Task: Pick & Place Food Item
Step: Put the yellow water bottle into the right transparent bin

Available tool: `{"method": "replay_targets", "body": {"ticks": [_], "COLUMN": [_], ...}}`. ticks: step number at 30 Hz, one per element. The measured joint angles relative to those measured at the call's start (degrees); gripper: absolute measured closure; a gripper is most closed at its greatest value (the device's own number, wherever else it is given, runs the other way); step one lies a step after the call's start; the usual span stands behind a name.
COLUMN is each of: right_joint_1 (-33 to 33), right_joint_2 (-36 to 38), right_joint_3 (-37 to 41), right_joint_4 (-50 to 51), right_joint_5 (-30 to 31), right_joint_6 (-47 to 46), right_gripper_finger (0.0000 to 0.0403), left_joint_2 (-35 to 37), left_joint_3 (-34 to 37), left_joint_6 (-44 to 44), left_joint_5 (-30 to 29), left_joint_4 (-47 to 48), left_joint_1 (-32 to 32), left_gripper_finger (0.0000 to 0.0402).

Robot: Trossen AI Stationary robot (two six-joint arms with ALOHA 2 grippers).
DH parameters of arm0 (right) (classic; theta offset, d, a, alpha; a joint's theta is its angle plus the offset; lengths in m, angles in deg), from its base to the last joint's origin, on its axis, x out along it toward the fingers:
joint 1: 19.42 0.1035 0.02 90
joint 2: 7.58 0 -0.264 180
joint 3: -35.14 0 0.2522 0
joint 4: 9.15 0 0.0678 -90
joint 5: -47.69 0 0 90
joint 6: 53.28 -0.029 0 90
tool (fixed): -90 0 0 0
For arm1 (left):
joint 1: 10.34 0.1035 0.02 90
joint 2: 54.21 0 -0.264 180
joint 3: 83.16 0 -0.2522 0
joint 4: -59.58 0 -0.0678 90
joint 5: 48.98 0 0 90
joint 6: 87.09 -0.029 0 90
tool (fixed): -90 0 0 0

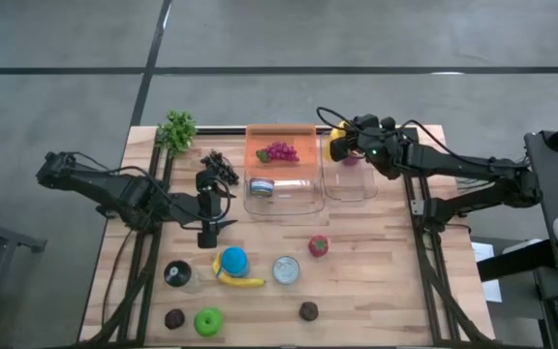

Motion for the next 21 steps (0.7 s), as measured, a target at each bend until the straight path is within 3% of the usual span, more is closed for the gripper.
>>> {"method": "replay_targets", "body": {"ticks": [16,21], "right_joint_1": [-0.7,-1.9], "right_joint_2": [0.0,-0.3], "right_joint_3": [8.9,11.5], "right_joint_4": [-10.7,-12.8], "right_joint_5": [1.1,-1.5], "right_joint_6": [0.0,-0.4], "right_gripper_finger": [0.0346,0.0346], "left_joint_2": [0.0,0.0], "left_joint_3": [0.0,0.0], "left_joint_6": [0.2,0.2], "left_joint_5": [0.0,0.0], "left_joint_4": [0.0,0.0], "left_joint_1": [0.0,0.0], "left_gripper_finger": [0.0106,0.0099]}}
